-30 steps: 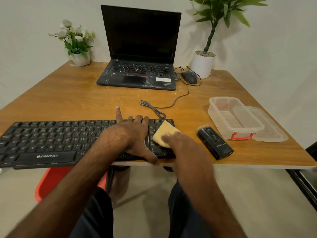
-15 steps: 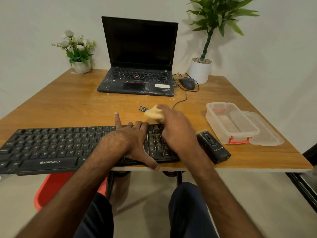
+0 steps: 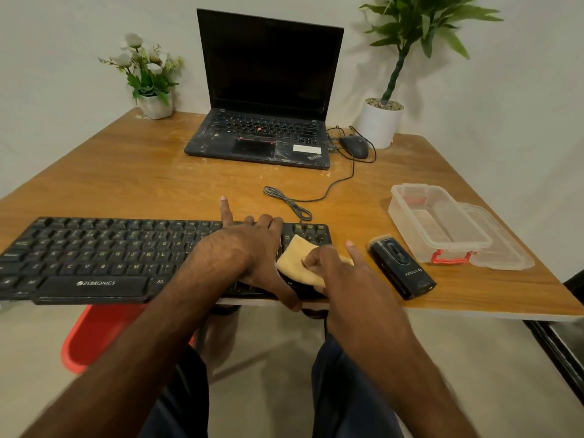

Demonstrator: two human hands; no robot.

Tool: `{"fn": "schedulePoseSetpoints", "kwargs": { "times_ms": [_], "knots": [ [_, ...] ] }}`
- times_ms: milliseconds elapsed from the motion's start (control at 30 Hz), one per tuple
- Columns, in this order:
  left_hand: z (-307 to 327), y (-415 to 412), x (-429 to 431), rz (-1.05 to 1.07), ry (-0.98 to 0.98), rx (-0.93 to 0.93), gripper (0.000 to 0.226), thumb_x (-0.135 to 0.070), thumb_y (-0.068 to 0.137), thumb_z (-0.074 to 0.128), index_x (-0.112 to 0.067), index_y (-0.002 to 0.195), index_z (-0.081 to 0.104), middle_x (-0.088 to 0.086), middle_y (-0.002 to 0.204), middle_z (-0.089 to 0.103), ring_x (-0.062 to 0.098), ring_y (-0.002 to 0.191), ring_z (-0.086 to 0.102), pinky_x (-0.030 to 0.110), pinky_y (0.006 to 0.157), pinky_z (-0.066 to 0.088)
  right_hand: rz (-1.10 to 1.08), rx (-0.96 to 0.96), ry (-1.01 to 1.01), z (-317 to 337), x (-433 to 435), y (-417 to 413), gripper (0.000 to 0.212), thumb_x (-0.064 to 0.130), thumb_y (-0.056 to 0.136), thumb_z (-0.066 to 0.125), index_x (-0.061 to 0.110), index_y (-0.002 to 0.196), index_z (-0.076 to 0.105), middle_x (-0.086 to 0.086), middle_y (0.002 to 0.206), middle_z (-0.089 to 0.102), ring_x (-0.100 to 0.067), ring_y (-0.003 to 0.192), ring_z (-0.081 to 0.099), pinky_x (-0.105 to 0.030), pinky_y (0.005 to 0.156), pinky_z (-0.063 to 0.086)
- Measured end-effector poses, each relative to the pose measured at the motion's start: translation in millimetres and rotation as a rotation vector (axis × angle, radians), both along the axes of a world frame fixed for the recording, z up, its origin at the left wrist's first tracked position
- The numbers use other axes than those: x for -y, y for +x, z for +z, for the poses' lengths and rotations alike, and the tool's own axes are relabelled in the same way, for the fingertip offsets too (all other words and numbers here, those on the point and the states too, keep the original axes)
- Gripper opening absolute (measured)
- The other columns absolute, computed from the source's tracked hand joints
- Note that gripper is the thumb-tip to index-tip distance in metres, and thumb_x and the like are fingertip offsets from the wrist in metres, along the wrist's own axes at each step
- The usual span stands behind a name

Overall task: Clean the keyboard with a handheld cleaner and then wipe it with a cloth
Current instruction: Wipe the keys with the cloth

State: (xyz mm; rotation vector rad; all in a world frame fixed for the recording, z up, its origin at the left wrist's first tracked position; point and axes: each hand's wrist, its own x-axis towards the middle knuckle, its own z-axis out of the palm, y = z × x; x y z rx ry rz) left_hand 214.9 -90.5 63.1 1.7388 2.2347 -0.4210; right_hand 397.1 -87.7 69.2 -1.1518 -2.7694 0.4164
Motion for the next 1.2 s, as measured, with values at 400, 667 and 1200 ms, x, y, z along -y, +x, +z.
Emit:
{"fn": "schedulePoseSetpoints", "kwargs": {
  "times_ms": [400,667,1200],
  "knots": [
    [-1,-1,1,-0.008,0.003,-0.02,0.141,-0.09,0.058,0.063,-0.015,0.159,0.0,0.003,0.166,0.012,0.028,0.154,0.01,0.075,0.108,-0.02,-0.066,-0.193,0.129,2,-47,-47,0.059,0.003,0.09,0.057,0.03,0.14,0.045,-0.003,0.128,0.06,-0.019,0.109,0.058,-0.03,0.082,0.049],
    [0,-3,-4,0.004,-0.012,-0.017,0.145,-0.09,0.057,0.065,-0.014,0.16,-0.005,0.003,0.168,0.009,0.029,0.154,0.011,0.074,0.106,-0.023,0.01,0.011,0.034,-10,-15,-16,0.07,0.014,0.086,0.069,0.043,0.141,0.038,0.009,0.137,0.052,-0.016,0.119,0.054,-0.035,0.095,0.05],
    [-8,-11,1,-0.039,0.075,0.027,0.142,-0.094,0.053,0.062,-0.015,0.158,0.007,0.002,0.163,0.021,0.025,0.151,0.02,0.074,0.109,-0.019,-0.093,-0.198,0.099,-4,-48,-53,0.063,0.0,0.089,0.055,0.026,0.145,0.045,-0.001,0.142,0.053,-0.018,0.127,0.05,-0.033,0.103,0.042]
  ]
}}
